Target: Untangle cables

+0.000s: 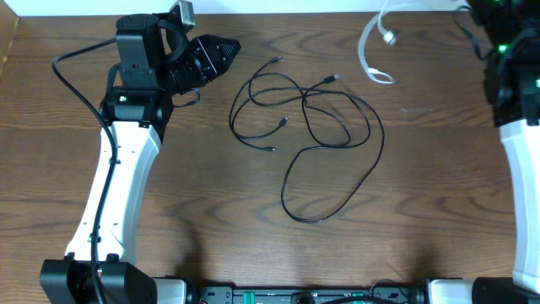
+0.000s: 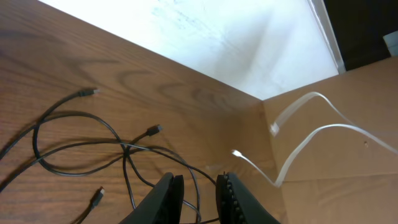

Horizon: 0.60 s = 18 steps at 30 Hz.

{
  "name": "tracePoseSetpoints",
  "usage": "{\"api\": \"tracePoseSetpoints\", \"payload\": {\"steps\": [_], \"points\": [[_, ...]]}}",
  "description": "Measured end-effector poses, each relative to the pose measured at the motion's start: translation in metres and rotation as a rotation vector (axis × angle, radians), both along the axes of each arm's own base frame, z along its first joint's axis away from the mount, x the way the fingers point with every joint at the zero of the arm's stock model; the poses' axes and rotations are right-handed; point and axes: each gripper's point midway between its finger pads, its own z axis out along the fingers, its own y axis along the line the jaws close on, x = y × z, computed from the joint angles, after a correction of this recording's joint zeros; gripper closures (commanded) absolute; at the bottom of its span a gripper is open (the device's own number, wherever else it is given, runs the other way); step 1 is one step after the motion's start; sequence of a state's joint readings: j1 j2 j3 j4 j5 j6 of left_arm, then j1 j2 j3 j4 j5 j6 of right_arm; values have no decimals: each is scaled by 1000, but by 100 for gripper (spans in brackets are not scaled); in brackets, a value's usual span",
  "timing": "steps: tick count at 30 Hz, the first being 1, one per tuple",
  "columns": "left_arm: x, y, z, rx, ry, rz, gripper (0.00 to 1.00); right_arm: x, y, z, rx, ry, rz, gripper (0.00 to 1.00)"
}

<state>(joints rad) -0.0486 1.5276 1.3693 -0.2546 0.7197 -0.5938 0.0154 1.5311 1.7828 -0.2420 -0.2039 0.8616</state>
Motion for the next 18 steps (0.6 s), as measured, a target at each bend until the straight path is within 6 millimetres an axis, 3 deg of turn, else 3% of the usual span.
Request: {"api": "tracePoseSetpoints", "payload": {"steps": [3, 6, 9, 14, 18], "points": [[1, 1, -1, 4, 0, 8, 76, 2, -47, -4, -78, 3, -94, 99], [2, 3, -1, 10, 0, 18, 76, 1, -111, -11, -145, 25, -225, 99], [2, 3, -1, 11, 0, 21, 76, 6, -163, -23, -206, 77, -318, 99], [4, 5, -2, 19, 0, 35, 76, 25, -232, -64, -304, 169, -418, 99], [5, 7, -3, 25, 1, 47, 76, 55, -283, -101, -346, 174, -503, 98]]}}
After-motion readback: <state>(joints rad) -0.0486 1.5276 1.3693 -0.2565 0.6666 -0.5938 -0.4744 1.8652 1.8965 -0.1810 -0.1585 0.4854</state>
